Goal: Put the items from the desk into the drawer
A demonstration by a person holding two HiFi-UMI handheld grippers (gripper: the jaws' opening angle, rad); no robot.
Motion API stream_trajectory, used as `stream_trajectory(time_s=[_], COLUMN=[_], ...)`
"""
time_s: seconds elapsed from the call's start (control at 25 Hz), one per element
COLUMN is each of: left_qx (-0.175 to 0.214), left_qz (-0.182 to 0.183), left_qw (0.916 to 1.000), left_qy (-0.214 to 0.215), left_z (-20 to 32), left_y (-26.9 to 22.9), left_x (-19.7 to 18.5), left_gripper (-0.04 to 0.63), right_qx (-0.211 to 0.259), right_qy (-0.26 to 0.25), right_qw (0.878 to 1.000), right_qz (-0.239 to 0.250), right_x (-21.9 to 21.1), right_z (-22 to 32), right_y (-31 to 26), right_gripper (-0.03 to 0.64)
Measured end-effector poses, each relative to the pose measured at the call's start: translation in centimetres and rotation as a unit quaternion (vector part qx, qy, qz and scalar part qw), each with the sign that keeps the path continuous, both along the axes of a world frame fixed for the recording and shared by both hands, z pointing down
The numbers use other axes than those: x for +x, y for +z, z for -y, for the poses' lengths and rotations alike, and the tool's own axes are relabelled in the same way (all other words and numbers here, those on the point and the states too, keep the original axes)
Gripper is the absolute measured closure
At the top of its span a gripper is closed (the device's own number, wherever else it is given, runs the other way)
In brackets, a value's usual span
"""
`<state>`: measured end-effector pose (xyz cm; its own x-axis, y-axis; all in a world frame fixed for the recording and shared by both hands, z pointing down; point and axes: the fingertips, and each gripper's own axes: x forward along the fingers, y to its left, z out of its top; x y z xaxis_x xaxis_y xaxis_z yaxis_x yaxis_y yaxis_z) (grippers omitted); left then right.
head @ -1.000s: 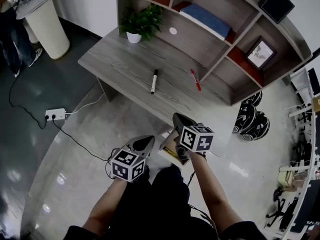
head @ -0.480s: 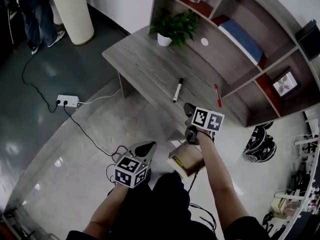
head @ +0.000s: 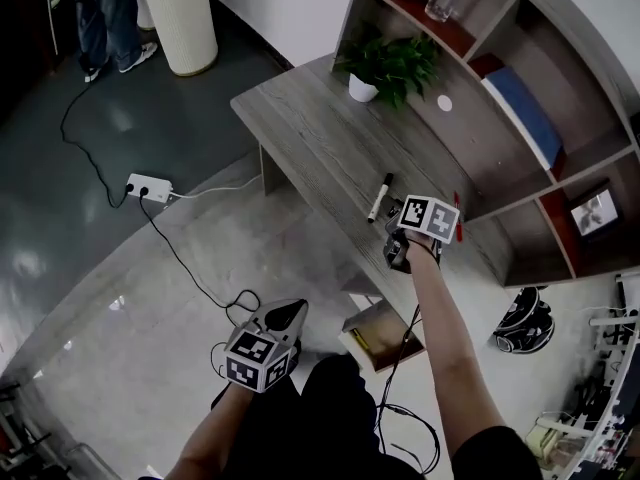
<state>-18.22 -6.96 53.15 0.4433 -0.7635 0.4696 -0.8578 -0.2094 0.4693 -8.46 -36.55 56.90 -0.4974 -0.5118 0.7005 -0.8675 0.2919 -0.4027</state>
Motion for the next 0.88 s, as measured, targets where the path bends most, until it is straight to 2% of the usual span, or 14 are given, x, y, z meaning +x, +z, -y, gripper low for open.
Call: stream_trajectory(time_s=[0.24,0.44,0.64,0.76,0.88], left_qx=[-0.009,-0.014,-0.016,-0.017,-0.018], left_qz=[0.000,-0.001,-0.001,-0.001,0.000], left_qw=[0.9996,0.9988,0.9982,0.9982,0.9985], left_qy=[-0.027,-0.046,-0.058,-0.057,-0.053], left_z=[-0.2,-0.1,0.4,0.7,0.8], left_y=[0.6,1.1,1.2,1.1,1.0], left_x=[-0.9,-1.6,-2.0,-2.0,-1.8], left_gripper=[0.574,0.574,0.574,0.574,0.574], right_qx=[-0.022,-0.004,0.017,0.014,0.007], right_qy=[0.000,-0.010,-0.020,-0.029,-0.035], right_qw=[0.999,0.996,0.988,0.987,0.989], right_qz=[-0.037,-0.086,-0.152,-0.160,-0.145], right_x=[-1.0,-1.6,-1.9,-2.1,-2.2], right_z=[2.0,3.2,3.8,3.7,3.5], right_y=[2.8,4.1,4.4,4.5,4.4], right_gripper=[0.472,0.472,0.474,0.480,0.506])
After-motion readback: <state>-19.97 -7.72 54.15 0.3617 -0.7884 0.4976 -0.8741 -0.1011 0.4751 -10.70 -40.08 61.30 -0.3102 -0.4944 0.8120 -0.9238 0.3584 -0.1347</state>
